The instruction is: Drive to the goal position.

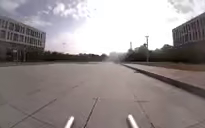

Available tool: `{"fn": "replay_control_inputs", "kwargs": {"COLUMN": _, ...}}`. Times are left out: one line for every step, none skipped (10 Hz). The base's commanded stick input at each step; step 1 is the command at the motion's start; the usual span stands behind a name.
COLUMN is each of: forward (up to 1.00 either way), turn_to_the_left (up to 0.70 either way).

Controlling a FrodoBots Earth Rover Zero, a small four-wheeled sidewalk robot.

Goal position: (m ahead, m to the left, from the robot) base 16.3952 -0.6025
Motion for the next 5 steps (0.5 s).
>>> {"fn": "replay_control_inputs", "kwargs": {"forward": 0.0, "turn_to_the_left": 0.0}}
{"fn": "replay_control_inputs", "kwargs": {"forward": 0.0, "turn_to_the_left": 0.0}}
{"fn": "replay_control_inputs", "kwargs": {"forward": 0.0, "turn_to_the_left": 0.0}}
{"fn": "replay_control_inputs", "kwargs": {"forward": 0.0, "turn_to_the_left": 0.0}}
{"fn": "replay_control_inputs", "kwargs": {"forward": 0.0, "turn_to_the_left": 0.0}}
